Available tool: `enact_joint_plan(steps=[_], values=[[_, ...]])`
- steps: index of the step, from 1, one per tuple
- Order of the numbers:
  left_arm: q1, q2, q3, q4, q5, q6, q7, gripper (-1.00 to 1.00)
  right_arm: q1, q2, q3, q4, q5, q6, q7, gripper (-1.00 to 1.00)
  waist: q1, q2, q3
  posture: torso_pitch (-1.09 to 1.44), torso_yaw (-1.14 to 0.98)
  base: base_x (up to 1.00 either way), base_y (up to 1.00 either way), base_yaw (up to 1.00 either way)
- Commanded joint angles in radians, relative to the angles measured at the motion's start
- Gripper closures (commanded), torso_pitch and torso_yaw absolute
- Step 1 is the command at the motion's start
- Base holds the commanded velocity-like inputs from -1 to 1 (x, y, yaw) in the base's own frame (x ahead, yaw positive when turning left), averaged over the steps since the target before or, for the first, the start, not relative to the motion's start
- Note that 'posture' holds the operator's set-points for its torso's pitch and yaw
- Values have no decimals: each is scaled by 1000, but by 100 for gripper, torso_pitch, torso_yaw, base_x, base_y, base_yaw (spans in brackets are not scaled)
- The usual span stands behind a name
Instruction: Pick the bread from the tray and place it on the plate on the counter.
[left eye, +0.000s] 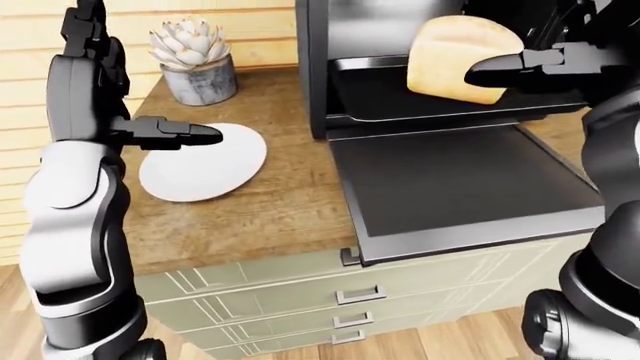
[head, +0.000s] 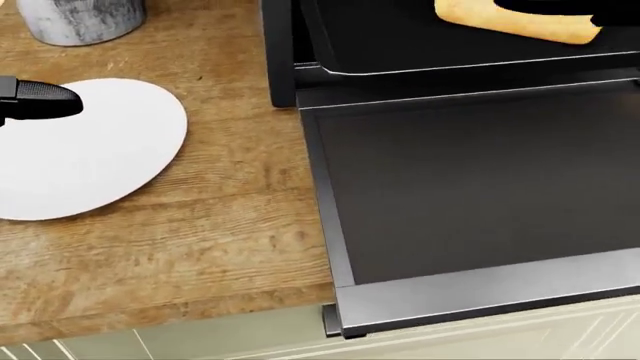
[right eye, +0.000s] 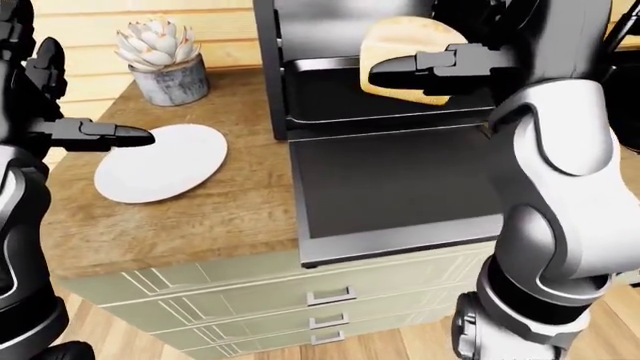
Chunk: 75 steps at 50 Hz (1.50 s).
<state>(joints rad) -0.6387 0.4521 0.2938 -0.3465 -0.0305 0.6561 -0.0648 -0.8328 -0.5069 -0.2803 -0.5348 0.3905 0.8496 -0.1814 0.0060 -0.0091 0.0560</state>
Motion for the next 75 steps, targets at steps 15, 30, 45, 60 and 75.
enact_joint_plan(steps=[15, 30, 45, 60, 75], values=[[-43, 17, 3, -4, 2, -37, 5, -100, -110, -91, -10, 141, -146, 134, 53, -100, -1, -1, -21, 0, 0, 0, 0, 0], [-22, 14, 13, -14, -9, -45, 9, -100, -254, -65, 57, 382, -309, 80, 155, -100, -5, 7, -26, 0, 0, 0, 0, 0], [-36, 19, 7, -12, -8, -35, 7, -100, -320, -46, 67, 646, -400, -77, 190, -100, -2, 11, -32, 0, 0, 0, 0, 0], [-24, 15, 9, -11, -3, -44, 4, -100, -288, -44, 52, 737, -406, -142, 166, -100, -2, 11, -35, 0, 0, 0, 0, 0], [-21, 16, 11, -12, 2, -43, 0, -100, -271, -16, 61, 839, -388, -239, 151, -100, -4, 11, -36, 0, 0, 0, 0, 0]])
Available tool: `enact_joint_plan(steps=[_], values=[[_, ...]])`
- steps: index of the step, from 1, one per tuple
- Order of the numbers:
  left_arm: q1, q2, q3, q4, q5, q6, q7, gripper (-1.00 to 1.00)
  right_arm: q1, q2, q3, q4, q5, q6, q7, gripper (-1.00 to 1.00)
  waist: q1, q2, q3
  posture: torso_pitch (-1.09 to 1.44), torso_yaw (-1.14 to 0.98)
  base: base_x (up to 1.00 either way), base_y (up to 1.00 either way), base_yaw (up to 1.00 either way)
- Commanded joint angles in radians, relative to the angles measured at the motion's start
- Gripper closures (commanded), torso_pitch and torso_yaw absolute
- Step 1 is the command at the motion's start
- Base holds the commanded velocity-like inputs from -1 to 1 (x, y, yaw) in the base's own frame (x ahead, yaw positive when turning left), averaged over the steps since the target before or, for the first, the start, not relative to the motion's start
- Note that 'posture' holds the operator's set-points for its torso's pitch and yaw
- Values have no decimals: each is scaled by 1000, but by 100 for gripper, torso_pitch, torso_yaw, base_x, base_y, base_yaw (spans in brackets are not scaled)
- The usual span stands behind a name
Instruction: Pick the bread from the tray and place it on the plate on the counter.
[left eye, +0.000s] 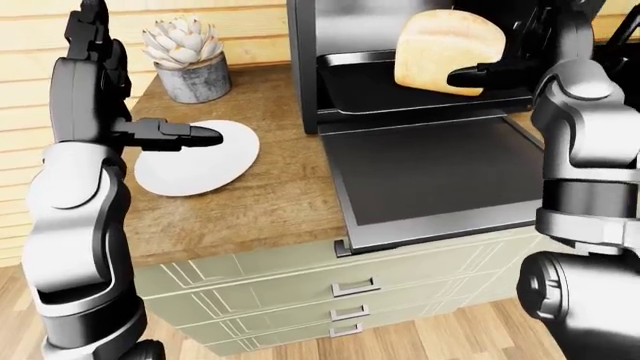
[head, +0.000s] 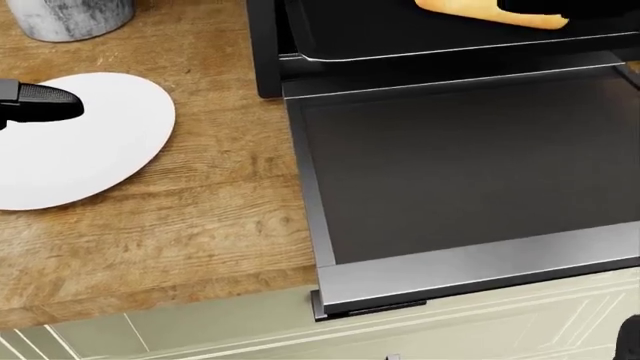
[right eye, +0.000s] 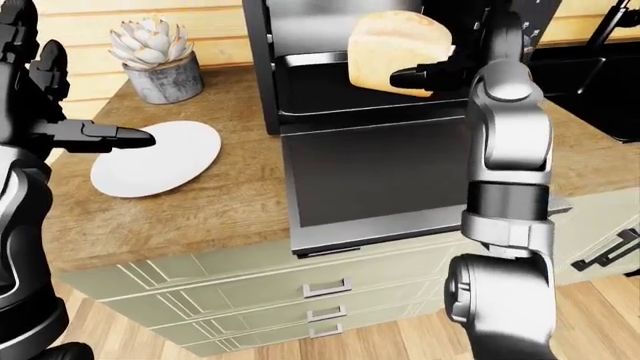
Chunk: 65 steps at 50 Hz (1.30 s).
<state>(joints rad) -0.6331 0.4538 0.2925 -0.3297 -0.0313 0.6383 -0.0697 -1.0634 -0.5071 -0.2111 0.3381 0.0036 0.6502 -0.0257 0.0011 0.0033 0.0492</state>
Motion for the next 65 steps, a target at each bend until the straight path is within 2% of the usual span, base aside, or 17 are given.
enact_joint_plan(steps=[1, 24, 36, 45, 63, 65], values=[[-24, 14, 14, -30, 2, -27, 5, -100, -42, -14, -7, -32, 0, -40, -6, -100, 0, -1, -30, 0, 0, 0, 0, 0], [-28, 22, 18, -37, -1, -18, 4, -100, -48, -5, 7, 34, -17, -78, 6, -100, 1, 0, -29, 0, 0, 0, 0, 0], [-22, 18, 16, -35, 1, -24, 7, -100, -44, -2, 3, 26, -15, -77, 12, -65, 2, -1, -30, 0, 0, 0, 0, 0], [-15, 19, 21, -39, 0, -25, 5, -100, -46, 9, 9, 41, -10, -103, 19, -25, 1, 0, -31, 0, 0, 0, 0, 0], [-30, 31, 23, -41, -3, -13, 3, -100, -60, 18, 14, 66, -17, -135, 17, 15, -1, 1, -32, 0, 0, 0, 0, 0], [-28, 31, 24, -42, -4, -13, 3, -100, -64, 18, 14, 71, -16, -140, 16, 30, -1, 2, -33, 0, 0, 0, 0, 0]])
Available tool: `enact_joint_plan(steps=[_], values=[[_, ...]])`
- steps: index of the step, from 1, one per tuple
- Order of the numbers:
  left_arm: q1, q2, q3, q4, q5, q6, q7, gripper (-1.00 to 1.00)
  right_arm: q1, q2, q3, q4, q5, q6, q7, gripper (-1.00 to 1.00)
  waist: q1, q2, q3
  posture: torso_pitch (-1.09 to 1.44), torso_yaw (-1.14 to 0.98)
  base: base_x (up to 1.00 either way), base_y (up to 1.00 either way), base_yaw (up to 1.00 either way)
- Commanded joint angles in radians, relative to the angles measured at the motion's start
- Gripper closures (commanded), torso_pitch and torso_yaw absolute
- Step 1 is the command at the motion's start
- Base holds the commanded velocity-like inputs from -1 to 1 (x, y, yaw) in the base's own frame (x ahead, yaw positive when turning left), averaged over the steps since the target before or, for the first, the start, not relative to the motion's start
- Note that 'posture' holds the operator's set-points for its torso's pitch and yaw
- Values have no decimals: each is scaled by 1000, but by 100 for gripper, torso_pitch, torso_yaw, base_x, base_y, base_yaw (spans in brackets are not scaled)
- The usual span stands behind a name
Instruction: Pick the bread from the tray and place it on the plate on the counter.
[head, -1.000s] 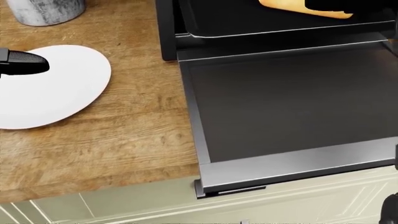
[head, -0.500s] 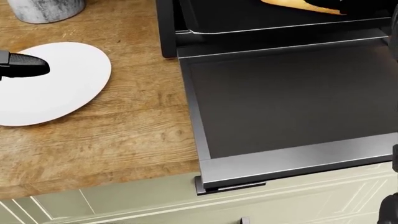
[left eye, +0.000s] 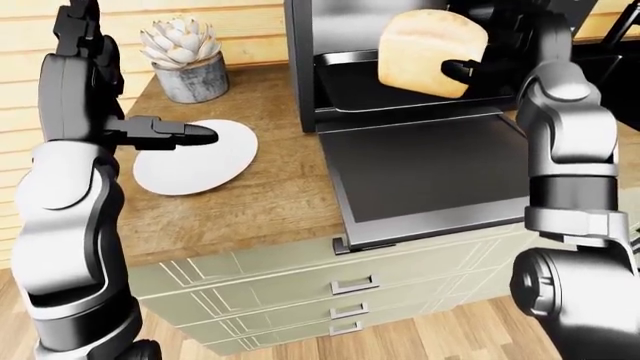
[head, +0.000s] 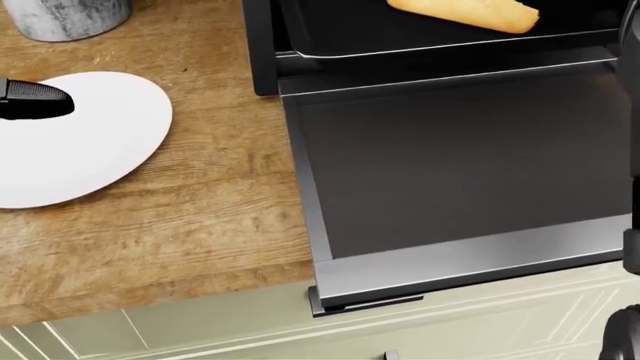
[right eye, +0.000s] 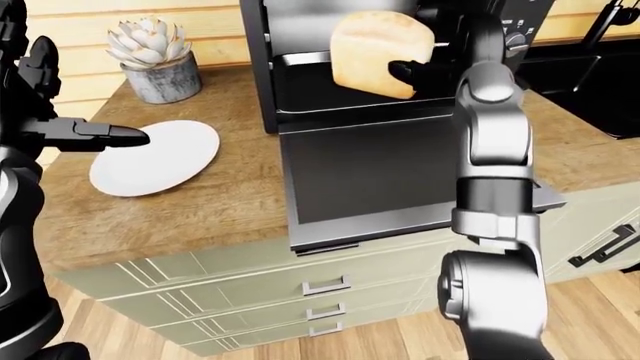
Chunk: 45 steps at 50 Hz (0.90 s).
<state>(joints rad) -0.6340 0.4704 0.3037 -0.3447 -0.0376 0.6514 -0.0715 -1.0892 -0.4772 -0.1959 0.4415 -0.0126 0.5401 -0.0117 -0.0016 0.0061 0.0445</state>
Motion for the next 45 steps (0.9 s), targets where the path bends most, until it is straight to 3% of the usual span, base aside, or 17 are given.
enact_joint_plan(steps=[1, 5, 10, 32, 45], values=[[-26, 15, 13, -28, 2, -26, 5, -100, -40, -12, -2, -30, 0, -31, 1, 33, 1, -1, -28, 0, 0, 0, 0, 0], [-21, 14, 14, -32, 2, -27, 5, -100, -41, -13, -2, -30, 1, -36, 0, 55, 1, -1, -27, 0, 0, 0, 0, 0], [-17, 14, 16, -33, 3, -30, 6, -100, -44, -8, -4, -21, 5, -48, -17, 100, 1, -1, -27, 0, 0, 0, 0, 0], [3, 8, 20, -42, 1, -36, 9, -100, -166, -21, 8, 91, 16, -145, -93, 100, 1, 2, -24, 0, 0, 0, 0, 0], [-15, 5, 21, -29, -22, -29, 21, -100, -200, -14, 26, -67, 11, 3, -18, 100, 3, 1, -19, 0, 1, 0, 0, 0]])
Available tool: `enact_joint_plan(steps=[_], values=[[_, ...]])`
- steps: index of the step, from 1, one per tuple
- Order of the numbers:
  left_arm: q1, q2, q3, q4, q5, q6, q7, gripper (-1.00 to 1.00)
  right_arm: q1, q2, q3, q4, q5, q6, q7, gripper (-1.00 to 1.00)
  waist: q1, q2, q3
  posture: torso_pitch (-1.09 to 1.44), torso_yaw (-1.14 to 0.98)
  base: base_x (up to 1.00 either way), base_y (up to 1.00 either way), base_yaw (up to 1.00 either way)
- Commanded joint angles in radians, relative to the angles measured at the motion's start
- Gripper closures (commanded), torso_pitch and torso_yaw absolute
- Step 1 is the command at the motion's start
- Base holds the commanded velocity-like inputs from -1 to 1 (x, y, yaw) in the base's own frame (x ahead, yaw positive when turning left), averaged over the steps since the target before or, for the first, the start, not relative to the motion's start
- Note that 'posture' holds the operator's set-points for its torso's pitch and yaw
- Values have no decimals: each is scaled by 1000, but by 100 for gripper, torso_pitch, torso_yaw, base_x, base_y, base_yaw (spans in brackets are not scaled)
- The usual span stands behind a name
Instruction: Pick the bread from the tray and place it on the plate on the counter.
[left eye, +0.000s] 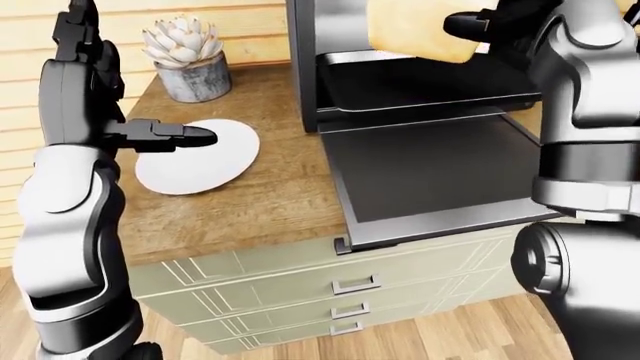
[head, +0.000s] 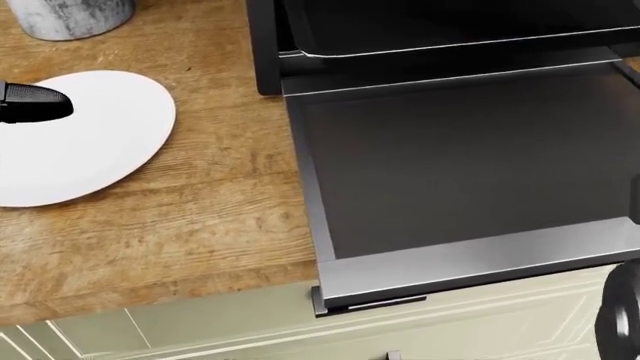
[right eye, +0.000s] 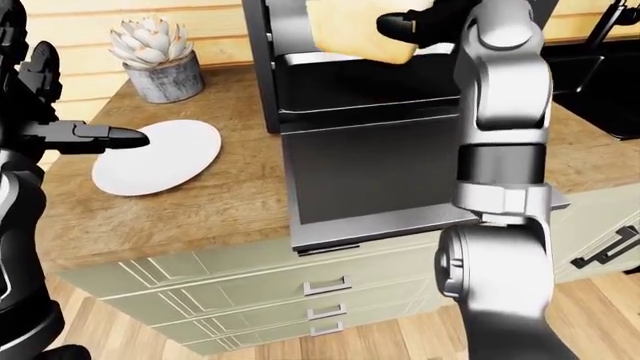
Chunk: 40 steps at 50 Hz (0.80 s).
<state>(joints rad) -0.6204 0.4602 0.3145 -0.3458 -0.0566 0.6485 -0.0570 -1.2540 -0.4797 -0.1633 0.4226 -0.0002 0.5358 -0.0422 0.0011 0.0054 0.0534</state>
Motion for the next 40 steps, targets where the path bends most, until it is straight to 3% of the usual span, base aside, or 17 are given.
enact_joint_plan(steps=[1, 11, 22, 30, 40], values=[[-30, 16, 10, -27, -5, -27, 8, -100, -34, -11, -7, -69, -2, 25, 19, 100, 1, 1, -28, 0, 1, 0, 0, 0], [-38, 24, 7, -25, -18, -20, 16, -100, -45, 3, -3, -235, -2, 193, 88, 100, 19, 2, -25, 0, 6, 0, 0, 0], [-20, 26, 15, -43, -22, -13, 18, -100, -136, 77, 33, -299, 3, 297, 119, 100, 45, 9, -23, 0, 12, 0, 0, 0], [-20, 25, 15, -43, -22, -11, 20, -100, -177, 119, 46, -277, -2, 294, 128, 100, 73, 12, -23, 0, 16, 0, 0, 0], [-9, 23, 31, -64, -41, 2, 28, -100, -215, 190, 68, -135, 1, 183, 113, 100, 115, 14, -27, 0, 20, 0, 0, 0]])
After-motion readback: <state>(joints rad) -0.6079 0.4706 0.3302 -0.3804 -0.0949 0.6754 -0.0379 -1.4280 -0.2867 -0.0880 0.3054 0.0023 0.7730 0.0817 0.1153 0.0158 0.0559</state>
